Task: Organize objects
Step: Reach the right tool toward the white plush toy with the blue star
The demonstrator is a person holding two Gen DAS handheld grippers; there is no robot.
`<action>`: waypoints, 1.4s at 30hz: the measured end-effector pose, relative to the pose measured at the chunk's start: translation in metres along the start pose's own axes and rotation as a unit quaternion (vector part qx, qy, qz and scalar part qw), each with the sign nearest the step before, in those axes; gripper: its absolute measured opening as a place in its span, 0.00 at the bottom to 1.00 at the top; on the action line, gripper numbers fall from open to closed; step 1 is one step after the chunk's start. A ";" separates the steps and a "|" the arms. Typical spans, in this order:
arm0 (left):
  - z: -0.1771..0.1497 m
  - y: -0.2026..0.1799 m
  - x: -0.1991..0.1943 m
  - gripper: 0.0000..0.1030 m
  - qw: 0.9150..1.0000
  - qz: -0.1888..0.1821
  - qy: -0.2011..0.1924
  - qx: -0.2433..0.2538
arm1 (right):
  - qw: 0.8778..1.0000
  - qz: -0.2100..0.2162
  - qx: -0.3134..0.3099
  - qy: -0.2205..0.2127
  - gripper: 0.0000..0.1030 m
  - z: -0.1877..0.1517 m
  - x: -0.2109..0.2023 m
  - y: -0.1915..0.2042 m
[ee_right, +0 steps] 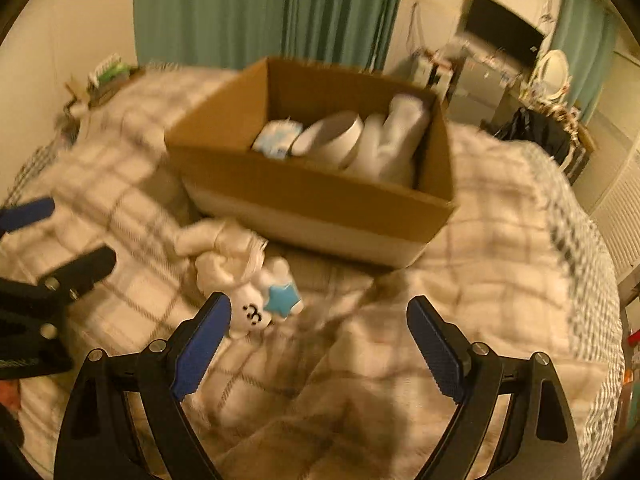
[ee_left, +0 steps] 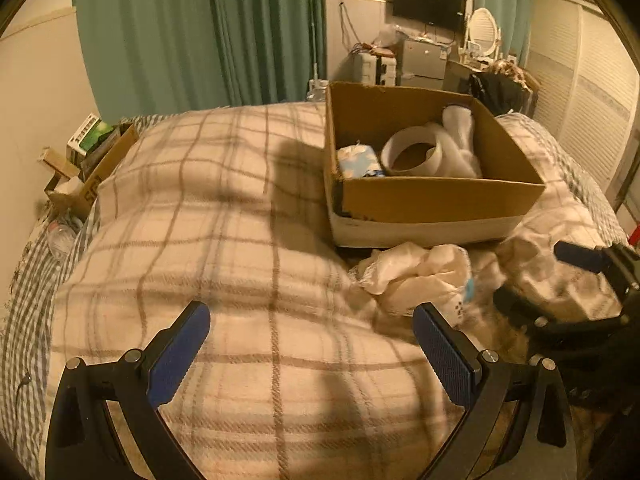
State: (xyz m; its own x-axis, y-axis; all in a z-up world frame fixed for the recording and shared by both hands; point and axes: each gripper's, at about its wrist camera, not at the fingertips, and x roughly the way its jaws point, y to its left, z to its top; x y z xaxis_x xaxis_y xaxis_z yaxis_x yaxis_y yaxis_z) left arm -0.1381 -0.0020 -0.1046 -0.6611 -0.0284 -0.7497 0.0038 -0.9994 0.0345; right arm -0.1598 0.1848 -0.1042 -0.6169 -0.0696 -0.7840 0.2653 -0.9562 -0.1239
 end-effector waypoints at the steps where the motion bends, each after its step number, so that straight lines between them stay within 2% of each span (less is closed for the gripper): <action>1: 0.000 0.003 0.002 1.00 1.000 0.000 0.003 -0.005 | 1.000 0.009 -0.003 0.007 0.87 0.001 0.006 0.002; 9: -0.002 0.025 0.009 1.00 0.998 -0.008 0.018 -0.057 | 0.998 0.024 -0.035 0.038 0.87 0.004 0.035 0.023; 15: -0.002 0.022 0.010 1.00 0.999 -0.001 0.017 -0.051 | 0.996 0.043 -0.048 0.063 0.85 0.010 0.060 0.037; 17: -0.003 0.022 0.010 1.00 0.998 0.000 0.017 -0.052 | 0.994 0.051 -0.056 0.075 0.70 0.008 0.066 0.041; 18: -0.003 0.022 0.011 1.00 0.998 0.000 0.018 -0.053 | 0.994 0.053 -0.058 0.073 0.70 0.006 0.065 0.042; 20: -0.004 0.022 0.011 1.00 0.998 0.003 0.020 -0.053 | 0.996 0.045 -0.056 0.059 0.42 0.005 0.055 0.039; 21: -0.004 0.022 0.011 1.00 0.998 0.003 0.020 -0.052 | 0.996 0.053 -0.048 0.049 0.18 0.004 0.045 0.035; 22: -0.004 0.020 0.010 1.00 0.999 0.003 0.020 -0.051 | 0.997 0.057 -0.041 0.044 0.12 0.003 0.038 0.031; 25: -0.004 0.011 0.009 1.00 0.999 0.002 0.019 -0.037 | 0.998 0.033 -0.035 0.031 0.12 -0.002 0.021 0.021; 29: -0.003 -0.005 0.012 1.00 0.999 -0.009 0.027 -0.018 | 0.999 0.045 -0.007 0.022 0.08 -0.002 0.016 0.006; 35: 0.006 -0.037 0.026 1.00 0.998 -0.049 0.036 0.008 | 0.998 0.046 0.038 0.007 0.07 0.003 0.006 -0.019; 38: 0.016 -0.054 0.045 1.00 0.996 -0.074 0.042 0.024 | 0.995 0.062 0.078 0.009 0.07 0.000 0.007 -0.039; 42: 0.022 -0.067 0.078 1.00 0.995 -0.072 0.065 0.035 | 0.992 0.076 0.098 0.019 0.08 -0.001 0.013 -0.048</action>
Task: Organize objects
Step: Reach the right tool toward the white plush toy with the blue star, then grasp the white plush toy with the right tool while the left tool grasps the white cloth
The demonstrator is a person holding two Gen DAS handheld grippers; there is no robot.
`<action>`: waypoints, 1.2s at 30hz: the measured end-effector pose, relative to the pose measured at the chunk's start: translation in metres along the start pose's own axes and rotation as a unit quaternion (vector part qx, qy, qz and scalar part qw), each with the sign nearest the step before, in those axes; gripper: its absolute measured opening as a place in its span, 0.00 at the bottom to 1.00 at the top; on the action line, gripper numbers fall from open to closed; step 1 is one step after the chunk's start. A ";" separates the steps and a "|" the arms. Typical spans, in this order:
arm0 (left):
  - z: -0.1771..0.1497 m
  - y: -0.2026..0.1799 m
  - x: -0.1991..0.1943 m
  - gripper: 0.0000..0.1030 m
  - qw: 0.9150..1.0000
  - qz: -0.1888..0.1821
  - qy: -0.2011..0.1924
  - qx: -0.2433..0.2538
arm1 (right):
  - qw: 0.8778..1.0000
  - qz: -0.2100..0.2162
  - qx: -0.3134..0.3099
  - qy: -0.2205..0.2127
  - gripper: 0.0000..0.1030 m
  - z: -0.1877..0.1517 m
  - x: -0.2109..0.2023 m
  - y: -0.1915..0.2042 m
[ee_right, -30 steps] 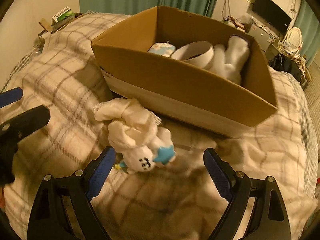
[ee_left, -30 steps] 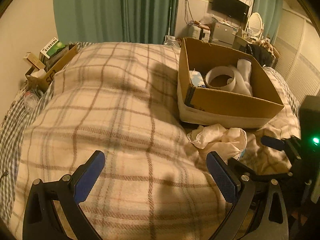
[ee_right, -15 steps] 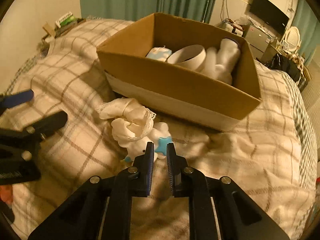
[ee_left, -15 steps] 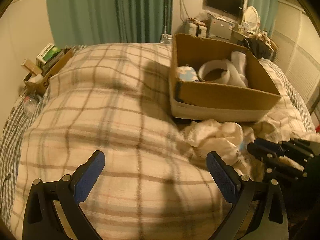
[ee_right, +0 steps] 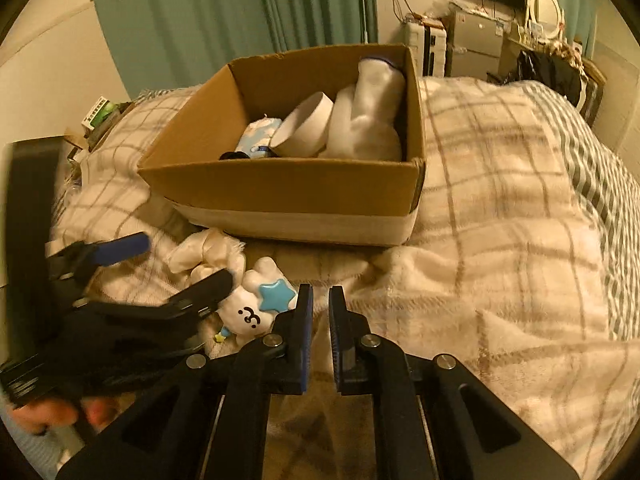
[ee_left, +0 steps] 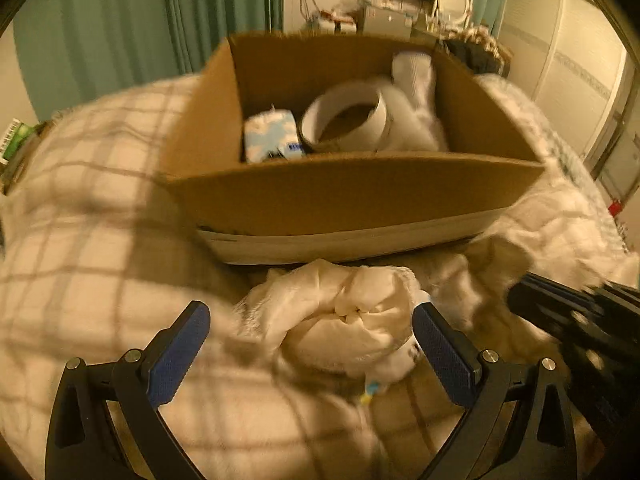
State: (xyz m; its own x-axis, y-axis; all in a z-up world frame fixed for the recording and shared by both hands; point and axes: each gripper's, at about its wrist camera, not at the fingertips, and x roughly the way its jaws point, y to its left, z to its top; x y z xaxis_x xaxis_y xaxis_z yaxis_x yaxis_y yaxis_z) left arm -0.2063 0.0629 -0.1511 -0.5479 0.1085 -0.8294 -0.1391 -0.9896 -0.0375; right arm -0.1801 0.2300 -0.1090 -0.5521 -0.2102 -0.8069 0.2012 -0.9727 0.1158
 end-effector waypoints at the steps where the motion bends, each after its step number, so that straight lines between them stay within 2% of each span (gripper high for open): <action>1: 0.000 0.000 0.007 0.98 1.000 -0.008 0.005 0.000 | 1.000 0.000 -0.002 0.003 0.14 0.000 0.002 0.001; 2: -0.001 0.000 0.010 0.94 1.000 -0.025 0.003 -0.003 | 1.000 -0.002 -0.003 0.004 0.21 0.000 0.003 0.001; 3: -0.002 0.001 0.009 0.72 0.999 -0.049 -0.001 -0.007 | 1.000 -0.003 -0.006 0.006 0.37 -0.001 0.004 0.003; 4: -0.003 0.001 0.006 0.37 0.997 -0.073 -0.004 -0.006 | 1.000 -0.003 -0.009 0.005 0.45 -0.001 0.005 0.005; 5: -0.004 0.001 0.003 0.21 0.997 -0.079 -0.005 -0.001 | 1.000 -0.004 -0.011 0.004 0.45 -0.002 0.005 0.006; 6: -0.006 -0.001 0.001 0.14 0.997 -0.071 0.000 0.007 | 1.000 -0.006 -0.015 0.003 0.46 -0.002 0.005 0.007; 8: -0.013 0.000 -0.003 0.11 0.998 -0.064 0.007 0.008 | 1.000 -0.010 -0.022 0.003 0.47 -0.004 0.006 0.010; 10: -0.016 0.004 -0.012 0.10 0.998 -0.065 0.004 -0.001 | 0.999 -0.018 -0.031 -0.001 0.57 -0.006 0.004 0.015; 13: -0.020 0.013 -0.039 0.10 0.998 -0.059 -0.019 -0.013 | 0.998 -0.035 -0.045 -0.016 0.72 -0.008 -0.001 0.022; 15: -0.021 0.021 -0.062 0.10 0.998 -0.051 -0.042 -0.014 | 0.998 -0.034 -0.056 -0.025 0.74 -0.008 -0.005 0.029; 18: -0.020 0.036 -0.079 0.10 0.998 -0.018 -0.063 -0.008 | 0.996 -0.032 -0.077 -0.026 0.80 -0.007 -0.001 0.042; 21: -0.019 0.051 -0.077 0.10 0.998 0.017 -0.062 -0.007 | 0.994 -0.045 -0.099 -0.013 0.81 -0.004 0.011 0.060; 27: -0.020 0.063 -0.067 0.10 0.999 0.002 -0.049 -0.018 | 0.987 -0.065 -0.142 0.040 0.81 -0.002 0.055 0.087; 31: -0.021 0.064 -0.063 0.10 0.999 -0.001 -0.043 -0.021 | 0.986 -0.072 -0.129 0.071 0.81 -0.003 0.075 0.081; 34: -0.024 0.063 -0.064 0.10 0.999 0.000 -0.043 -0.021 | 0.989 -0.072 -0.105 0.069 0.80 -0.001 0.077 0.072; 35: -0.024 0.062 -0.064 0.10 0.999 0.002 -0.043 -0.021 | 0.990 -0.068 -0.101 0.068 0.79 -0.001 0.077 0.070; 36: -0.025 0.061 -0.066 0.10 0.999 0.003 -0.045 -0.020 | 0.991 -0.065 -0.098 0.067 0.73 -0.002 0.076 0.069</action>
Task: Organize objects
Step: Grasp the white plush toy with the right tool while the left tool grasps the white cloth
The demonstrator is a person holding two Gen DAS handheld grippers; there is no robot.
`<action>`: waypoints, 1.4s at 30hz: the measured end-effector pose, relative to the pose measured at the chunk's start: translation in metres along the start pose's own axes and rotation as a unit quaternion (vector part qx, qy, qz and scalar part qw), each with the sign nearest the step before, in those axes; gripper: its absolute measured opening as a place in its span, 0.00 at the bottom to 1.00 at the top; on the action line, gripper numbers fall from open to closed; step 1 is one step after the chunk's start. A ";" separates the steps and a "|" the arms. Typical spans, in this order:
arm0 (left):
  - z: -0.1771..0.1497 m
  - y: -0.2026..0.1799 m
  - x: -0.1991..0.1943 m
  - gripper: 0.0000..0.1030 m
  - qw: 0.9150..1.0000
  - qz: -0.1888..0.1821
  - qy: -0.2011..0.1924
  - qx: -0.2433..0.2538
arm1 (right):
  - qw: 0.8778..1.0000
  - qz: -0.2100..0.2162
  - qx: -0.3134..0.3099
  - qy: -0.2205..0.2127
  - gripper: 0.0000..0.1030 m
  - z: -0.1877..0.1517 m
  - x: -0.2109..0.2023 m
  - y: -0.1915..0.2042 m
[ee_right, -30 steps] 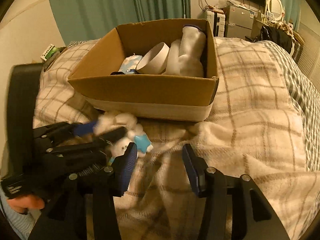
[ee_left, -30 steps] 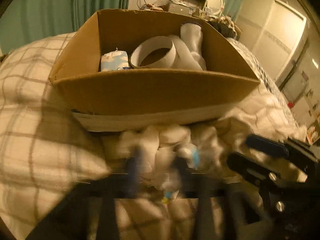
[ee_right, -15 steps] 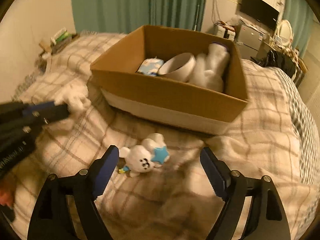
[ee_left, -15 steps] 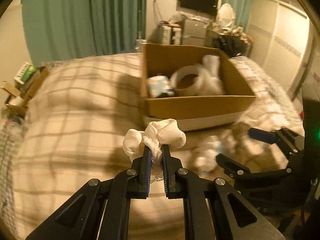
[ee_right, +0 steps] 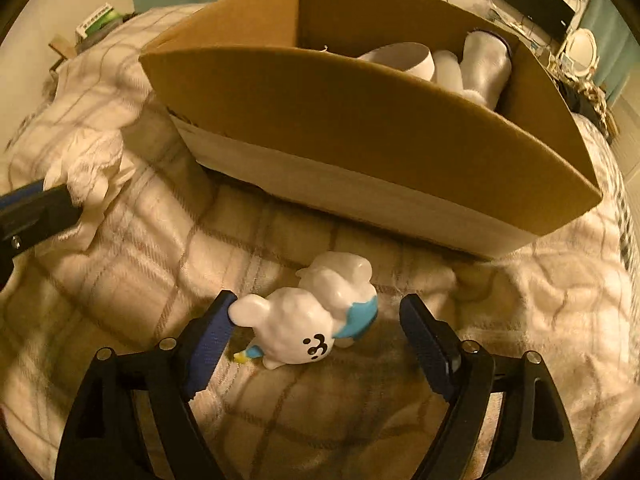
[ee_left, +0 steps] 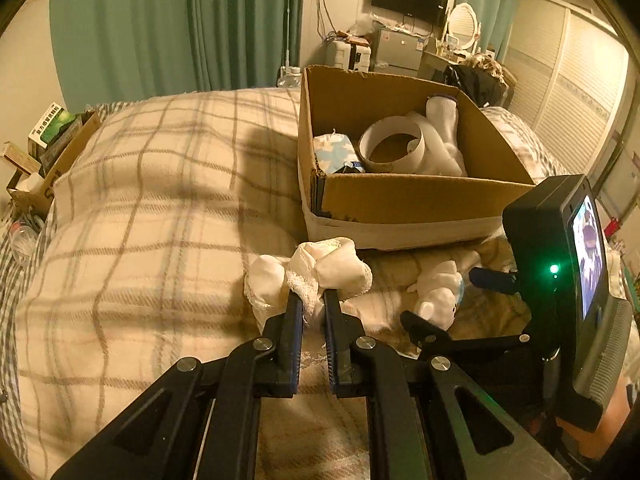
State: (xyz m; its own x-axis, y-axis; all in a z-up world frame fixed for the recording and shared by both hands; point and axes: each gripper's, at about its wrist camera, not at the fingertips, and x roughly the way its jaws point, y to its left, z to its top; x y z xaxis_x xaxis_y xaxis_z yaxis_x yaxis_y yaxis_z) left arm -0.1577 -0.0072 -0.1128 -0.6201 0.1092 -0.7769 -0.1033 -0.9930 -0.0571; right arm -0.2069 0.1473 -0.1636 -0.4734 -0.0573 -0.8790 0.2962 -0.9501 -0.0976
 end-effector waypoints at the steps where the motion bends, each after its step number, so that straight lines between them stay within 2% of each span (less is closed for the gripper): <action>1: 0.000 -0.002 -0.003 0.10 1.000 0.002 -0.003 0.002 | 1.000 0.006 0.000 -0.002 0.69 -0.001 -0.001 0.000; 6: -0.004 -0.012 -0.022 0.10 1.000 0.009 -0.018 0.012 | 0.999 0.010 0.009 -0.036 0.66 -0.011 -0.019 -0.003; 7: -0.006 -0.014 -0.025 0.10 1.000 0.008 -0.018 0.012 | 0.999 0.011 0.014 -0.046 0.59 -0.014 -0.027 -0.005; 9: -0.010 -0.018 -0.033 0.10 1.000 0.005 -0.019 0.010 | 0.997 0.006 0.020 -0.075 0.25 -0.021 -0.049 -0.008; 10: -0.012 -0.020 -0.035 0.10 1.000 0.003 -0.019 0.007 | 0.996 0.005 0.019 -0.082 0.16 -0.024 -0.057 -0.008; 14: -0.014 -0.027 -0.045 0.10 1.000 -0.014 -0.018 -0.002 | 0.995 0.008 0.017 -0.093 0.16 -0.034 -0.076 -0.009; 18: -0.016 -0.029 -0.055 0.10 1.000 -0.002 -0.023 -0.002 | 0.994 0.031 0.039 -0.095 0.16 -0.034 -0.077 -0.019; 20: -0.016 -0.027 -0.056 0.10 1.000 0.002 -0.023 -0.006 | 0.994 0.033 0.046 -0.094 0.24 -0.033 -0.077 -0.017; 22: -0.016 -0.024 -0.054 0.10 1.000 0.008 -0.022 -0.007 | 0.994 0.034 0.044 -0.094 0.49 -0.035 -0.077 -0.015; 25: -0.015 -0.020 -0.048 0.10 1.000 0.008 -0.020 -0.013 | 0.995 0.037 0.035 -0.087 0.54 -0.033 -0.071 -0.010; 28: -0.015 -0.017 -0.037 0.10 1.000 0.009 -0.013 -0.017 | 0.997 0.034 0.021 -0.062 0.61 -0.026 -0.053 -0.002; 34: -0.017 -0.007 -0.022 0.10 1.000 -0.001 0.001 -0.031 | 0.999 0.033 -0.003 -0.017 0.61 -0.011 -0.014 0.011; 40: -0.019 -0.004 -0.014 0.10 0.999 -0.005 0.009 -0.038 | 0.999 0.031 -0.008 0.015 0.61 -0.012 0.006 0.014; 41: -0.019 -0.005 -0.013 0.10 0.999 -0.004 0.009 -0.036 | 0.999 0.031 -0.007 0.016 0.60 -0.013 0.006 0.013; 42: -0.020 -0.007 -0.014 0.10 0.999 -0.001 0.009 -0.034 | 0.999 0.031 -0.007 0.016 0.52 -0.013 0.006 0.013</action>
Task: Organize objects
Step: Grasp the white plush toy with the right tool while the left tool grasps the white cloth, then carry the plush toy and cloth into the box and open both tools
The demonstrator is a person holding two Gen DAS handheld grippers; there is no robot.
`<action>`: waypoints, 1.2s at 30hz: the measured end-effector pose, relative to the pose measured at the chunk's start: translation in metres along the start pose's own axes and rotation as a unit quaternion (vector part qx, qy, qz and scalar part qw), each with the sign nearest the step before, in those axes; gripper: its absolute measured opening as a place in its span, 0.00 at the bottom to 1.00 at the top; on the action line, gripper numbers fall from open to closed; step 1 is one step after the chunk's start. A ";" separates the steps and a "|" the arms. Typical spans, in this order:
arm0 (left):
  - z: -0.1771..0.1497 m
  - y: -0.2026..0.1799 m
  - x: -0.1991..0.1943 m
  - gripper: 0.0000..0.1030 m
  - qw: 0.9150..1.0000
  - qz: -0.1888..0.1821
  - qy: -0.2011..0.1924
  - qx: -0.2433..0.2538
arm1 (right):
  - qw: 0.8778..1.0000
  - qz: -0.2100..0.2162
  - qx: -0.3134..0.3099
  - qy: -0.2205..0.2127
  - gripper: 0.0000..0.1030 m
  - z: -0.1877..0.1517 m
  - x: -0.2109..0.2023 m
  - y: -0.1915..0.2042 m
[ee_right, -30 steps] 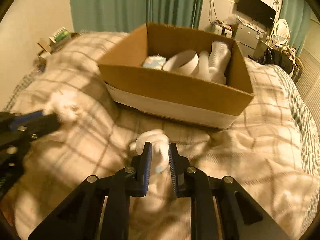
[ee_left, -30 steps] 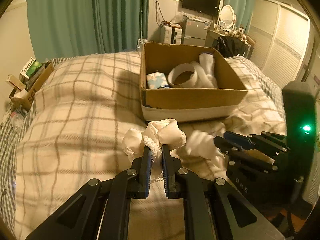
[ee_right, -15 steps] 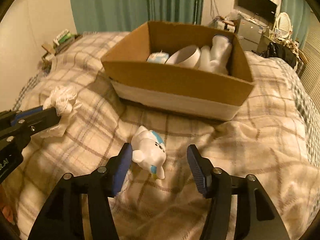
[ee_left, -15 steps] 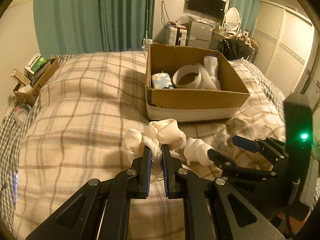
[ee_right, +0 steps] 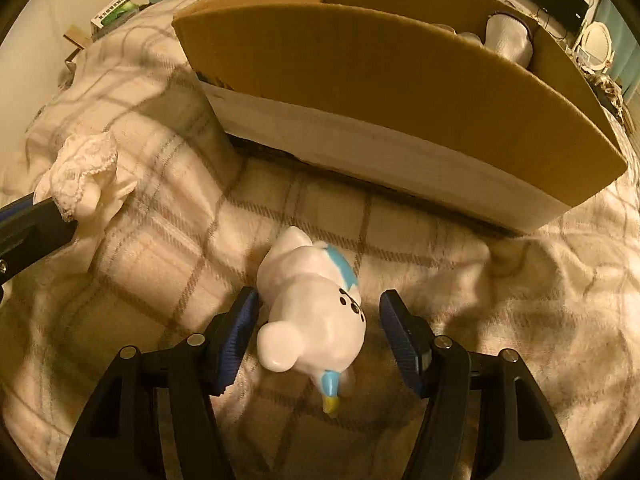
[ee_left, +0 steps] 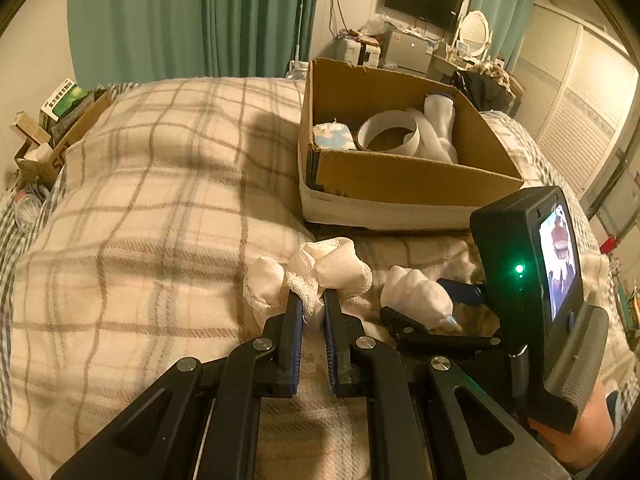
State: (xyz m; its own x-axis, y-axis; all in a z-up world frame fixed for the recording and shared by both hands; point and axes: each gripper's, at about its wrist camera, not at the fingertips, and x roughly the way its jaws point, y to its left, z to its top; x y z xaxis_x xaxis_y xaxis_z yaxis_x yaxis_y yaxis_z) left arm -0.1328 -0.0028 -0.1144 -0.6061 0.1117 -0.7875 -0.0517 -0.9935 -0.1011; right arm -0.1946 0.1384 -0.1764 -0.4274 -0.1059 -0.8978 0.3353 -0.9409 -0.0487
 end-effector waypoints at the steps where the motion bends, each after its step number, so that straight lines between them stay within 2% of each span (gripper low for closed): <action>1: 0.000 -0.001 0.000 0.10 1.000 0.002 -0.001 0.001 | 1.000 -0.003 -0.001 -0.002 0.49 -0.001 -0.002 0.000; 5: -0.003 -0.002 -0.004 0.10 1.000 0.004 -0.003 0.000 | 1.000 -0.016 -0.008 -0.024 0.48 -0.007 -0.014 0.004; 8: -0.005 -0.004 -0.008 0.10 1.000 0.006 -0.006 0.002 | 0.998 -0.032 -0.006 -0.062 0.47 -0.014 -0.038 0.005; 13: -0.004 -0.012 -0.025 0.10 1.000 -0.006 -0.018 0.002 | 0.993 -0.028 0.016 -0.113 0.47 -0.030 -0.092 -0.004; 17: 0.004 -0.025 -0.050 0.10 0.999 -0.026 -0.042 0.014 | 0.988 -0.030 0.030 -0.149 0.47 -0.027 -0.138 -0.009; 20: 0.024 -0.038 -0.074 0.10 0.996 -0.060 -0.062 0.026 | 0.983 -0.036 0.029 -0.176 0.47 -0.026 -0.177 -0.014; 23: 0.049 -0.056 -0.108 0.10 0.991 -0.074 -0.101 0.053 | 0.977 -0.054 0.020 -0.204 0.47 -0.022 -0.215 -0.018; 26: 0.071 -0.066 -0.130 0.10 0.987 -0.093 -0.117 0.067 | 0.969 -0.070 0.010 -0.236 0.47 -0.010 -0.254 -0.022; 32: 0.119 -0.080 -0.159 0.10 0.981 -0.116 -0.131 0.085 | 0.954 -0.075 0.009 -0.290 0.47 0.027 -0.310 -0.035; 36: 0.154 -0.090 -0.166 0.10 0.979 -0.107 -0.142 0.102 | 0.947 -0.069 0.010 -0.314 0.47 0.060 -0.330 -0.045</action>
State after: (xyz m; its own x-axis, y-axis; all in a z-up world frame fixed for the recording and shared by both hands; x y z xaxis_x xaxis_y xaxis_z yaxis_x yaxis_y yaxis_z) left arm -0.1497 0.0652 0.1185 -0.7591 0.3370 -0.5570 -0.3417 -0.9345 -0.0997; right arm -0.1194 0.1960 0.1485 -0.8829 -0.1463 -0.4463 0.2270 -0.9648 -0.1328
